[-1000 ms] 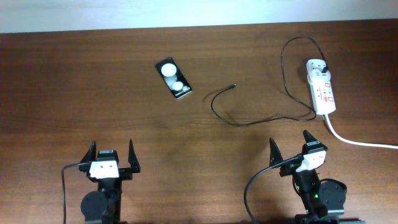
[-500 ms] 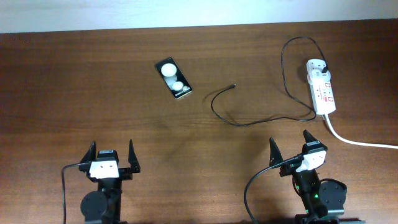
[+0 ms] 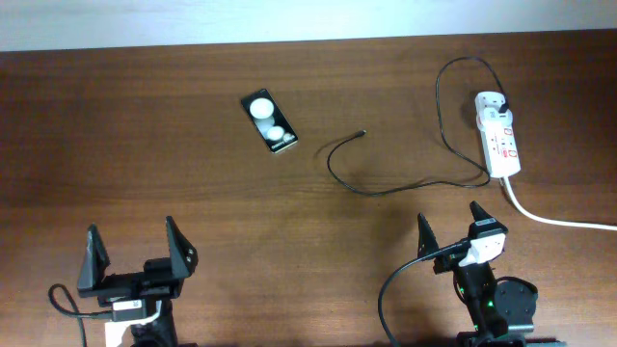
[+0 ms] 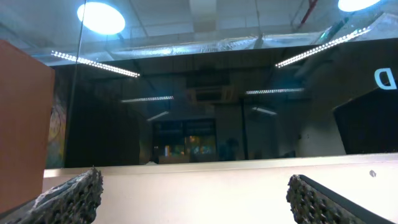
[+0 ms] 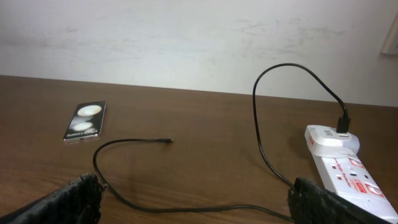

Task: Plug charger to phone and switch on socket
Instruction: 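Move the left gripper forward over the black phone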

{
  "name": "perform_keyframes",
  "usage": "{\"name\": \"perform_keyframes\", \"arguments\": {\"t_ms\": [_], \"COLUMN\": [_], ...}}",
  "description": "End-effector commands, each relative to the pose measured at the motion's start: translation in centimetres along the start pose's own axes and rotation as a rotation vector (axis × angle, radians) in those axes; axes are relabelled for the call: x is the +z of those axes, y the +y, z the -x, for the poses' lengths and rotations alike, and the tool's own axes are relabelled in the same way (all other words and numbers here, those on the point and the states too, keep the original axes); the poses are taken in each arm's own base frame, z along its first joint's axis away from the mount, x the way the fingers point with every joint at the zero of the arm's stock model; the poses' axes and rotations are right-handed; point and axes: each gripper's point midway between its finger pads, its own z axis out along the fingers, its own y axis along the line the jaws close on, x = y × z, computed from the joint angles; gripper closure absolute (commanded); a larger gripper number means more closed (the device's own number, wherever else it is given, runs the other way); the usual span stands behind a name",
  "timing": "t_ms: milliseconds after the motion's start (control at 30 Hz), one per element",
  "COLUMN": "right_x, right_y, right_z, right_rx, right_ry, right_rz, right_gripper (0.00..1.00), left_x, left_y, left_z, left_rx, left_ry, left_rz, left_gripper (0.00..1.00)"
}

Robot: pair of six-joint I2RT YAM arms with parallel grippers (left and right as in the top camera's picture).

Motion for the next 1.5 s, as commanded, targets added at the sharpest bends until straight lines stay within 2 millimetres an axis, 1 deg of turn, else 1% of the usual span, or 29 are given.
{"name": "perform_keyframes", "arguments": {"t_ms": [0,67,167,233,267,300,333,367,400,467,500,567,633,667,733,767,867,933,1000,1033,1100,1167,1233,1267,1300,1367,1400,1433,1467], "right_x": [0.0,0.0,0.0,0.0,0.0,0.0,0.0,0.0,0.0,0.0,0.0,0.0,0.0,0.0,0.0,0.0,0.0,0.0,0.0,0.0,0.0,0.0,0.0,0.0,0.0,0.0,0.0,0.0,0.0], "right_y": [0.0,0.0,0.0,0.0,0.0,0.0,0.0,0.0,0.0,0.0,0.0,0.0,0.0,0.0,0.0,0.0,0.0,0.0,0.0,0.0,0.0,0.0,0.0,0.0,0.0,0.0,0.0,0.0,0.0], "right_z": [-0.3,-0.3,-0.3,-0.3,-0.3,-0.3,-0.3,-0.3,-0.3,-0.3,-0.3,-0.3,-0.3,-0.3,-0.3,-0.3,-0.3,-0.3,-0.3,-0.3,-0.3,-0.3,-0.3,-0.3,-0.3,-0.3,-0.3,-0.3,-0.3], "right_rx": [-0.003,-0.003,-0.003,-0.003,-0.003,-0.003,-0.003,-0.002,-0.002,-0.003,-0.003,-0.003,-0.003,-0.003,-0.003,-0.003,-0.003,-0.003,-0.002,-0.003,-0.003,-0.003,-0.003,-0.003,-0.002,-0.002,-0.003,-0.003,-0.003], "right_ry": [0.002,0.002,0.002,0.002,0.002,0.002,0.002,0.003,0.003,0.002,0.002,0.002,0.002,0.002,0.002,0.002,0.002,0.002,0.003,0.002,0.002,0.002,0.002,0.002,0.003,0.003,0.002,0.002,0.002], "right_rz": [-0.003,-0.003,-0.003,-0.003,-0.003,-0.003,-0.003,-0.003,-0.003,-0.003,-0.003,-0.003,-0.003,-0.003,-0.003,-0.003,-0.003,-0.003,-0.003,-0.003,-0.003,-0.003,-0.003,-0.003,-0.003,-0.003,-0.003,-0.003,-0.003], "right_gripper": [0.02,0.01,0.01,0.01,0.01,0.02,0.01,0.01,0.01,0.01,0.01,0.01,0.01,0.01,0.02,0.02,0.01,0.01,0.01,0.01,0.01,0.01,0.01,0.01,0.02,0.01,0.01,0.01,0.01], "left_x": [1.2,2.8,5.9,9.5,10.9,13.2,15.9,17.5,19.7,22.2,23.6,25.6,26.6,27.0,27.2,27.0,25.6,23.8,22.0,20.3,17.7,16.4,15.9,15.1,14.6,13.0,12.3,11.7,11.3], "left_y": [0.2,0.3,0.4,0.4,0.4,0.3,-0.1,-1.0,-1.9,-2.3,-3.6,-5.9,-8.4,-9.9,-12.3,-14.3,-18.1,-21.5,-23.5,-24.5,-24.7,-24.7,-24.9,-25.2,-25.3,-25.7,-25.5,-24.7,-24.5], "left_z": [3.3,4.7,6.4,7.3,7.5,7.3,6.7,5.9,3.5,0.0,-1.4,-3.1,-4.4,-5.4,-7.0,-8.3,-12.4,-15.5,-18.7,-20.3,-22.8,-24.1,-25.1,-26.5,-27.3,-29.8,-31.3,-32.9,-33.7], "left_rx": [0.009,0.009,0.009,0.009,0.009,-0.026,-0.084,-0.090,-0.149,-0.264,-0.289,-0.321,-0.344,-0.348,-0.343,-0.330,-0.264,-0.248,-0.239,-0.246,-0.215,-0.198,-0.190,-0.180,-0.175,-0.158,-0.184,-0.221,-0.252], "left_ry": [-0.056,-0.055,-0.039,-0.016,-0.008,0.012,0.048,0.092,0.217,0.410,0.509,0.643,0.733,0.780,0.833,0.867,0.950,1.022,1.105,1.173,1.287,1.339,1.362,1.392,1.408,1.461,1.497,1.532,1.549], "left_rz": [0.001,0.001,-0.001,-0.003,-0.007,-0.009,-0.031,-0.081,-0.120,-0.104,-0.162,-0.214,-0.261,-0.271,-0.276,-0.272,-0.228,-0.278,-0.324,-0.375,-0.388,-0.388,-0.389,-0.389,-0.390,-0.389,-0.317,-0.191,-0.124], "left_gripper": [0.01,0.01,0.01,0.01,0.01,0.01,0.01,0.01,0.01,0.01,0.01,0.01,0.01,0.01,0.01,0.01,0.01,0.01,0.01,0.01,0.01,0.01,0.01,0.01,0.01,0.01,0.01,0.01,0.01]}}
